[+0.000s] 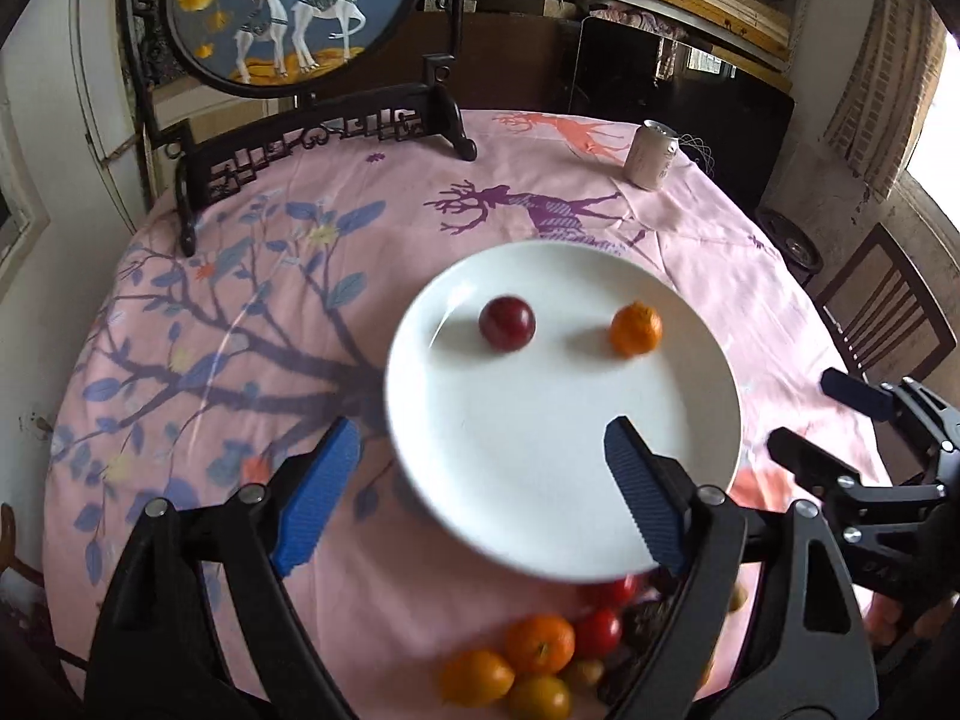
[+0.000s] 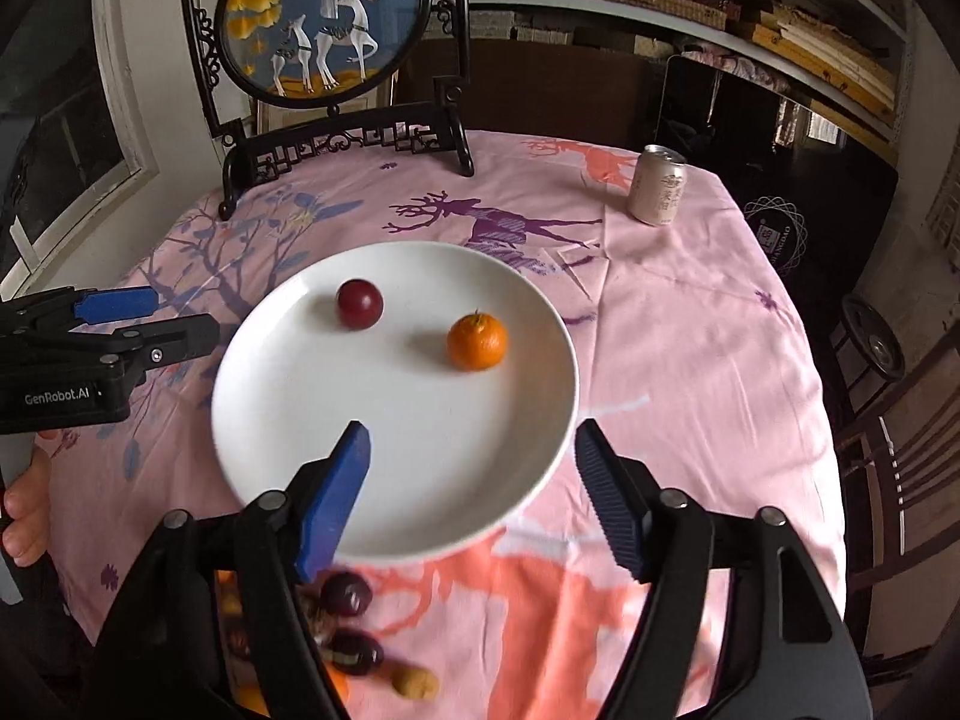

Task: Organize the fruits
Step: 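Lower the tangerine onto the white plate with the right gripper while the left places the plum, then grasp the small brown kiwi with the right gripper while the left gripper grasps an orange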

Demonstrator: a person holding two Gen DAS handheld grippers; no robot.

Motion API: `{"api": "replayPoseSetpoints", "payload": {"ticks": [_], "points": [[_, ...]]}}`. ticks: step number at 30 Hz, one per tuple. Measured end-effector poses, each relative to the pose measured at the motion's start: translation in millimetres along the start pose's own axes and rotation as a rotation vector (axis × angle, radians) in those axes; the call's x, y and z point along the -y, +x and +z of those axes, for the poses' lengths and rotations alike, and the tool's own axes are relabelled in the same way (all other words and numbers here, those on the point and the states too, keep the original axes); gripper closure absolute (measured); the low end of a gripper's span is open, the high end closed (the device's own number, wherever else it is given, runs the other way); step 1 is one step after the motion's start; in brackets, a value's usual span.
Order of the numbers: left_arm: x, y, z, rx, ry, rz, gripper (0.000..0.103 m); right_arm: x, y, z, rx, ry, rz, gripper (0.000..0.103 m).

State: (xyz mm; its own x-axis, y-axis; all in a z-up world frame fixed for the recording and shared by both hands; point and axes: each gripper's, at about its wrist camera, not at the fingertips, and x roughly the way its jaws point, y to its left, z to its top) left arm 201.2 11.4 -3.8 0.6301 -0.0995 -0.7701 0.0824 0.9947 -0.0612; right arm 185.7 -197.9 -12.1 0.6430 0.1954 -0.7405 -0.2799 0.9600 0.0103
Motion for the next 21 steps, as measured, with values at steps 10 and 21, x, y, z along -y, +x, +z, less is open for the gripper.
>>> {"api": "replayPoseSetpoints", "payload": {"ticks": [10, 21], "points": [[-33, -37, -131, 0.007, -0.070, 0.077, 0.017, -19, -65, -110, 0.055, 0.037, -0.094, 0.011], [-47, -27, -155, -0.061, -0.057, 0.127, 0.017, -15, -17, -131, -0.064, 0.073, -0.072, 0.011]]}}
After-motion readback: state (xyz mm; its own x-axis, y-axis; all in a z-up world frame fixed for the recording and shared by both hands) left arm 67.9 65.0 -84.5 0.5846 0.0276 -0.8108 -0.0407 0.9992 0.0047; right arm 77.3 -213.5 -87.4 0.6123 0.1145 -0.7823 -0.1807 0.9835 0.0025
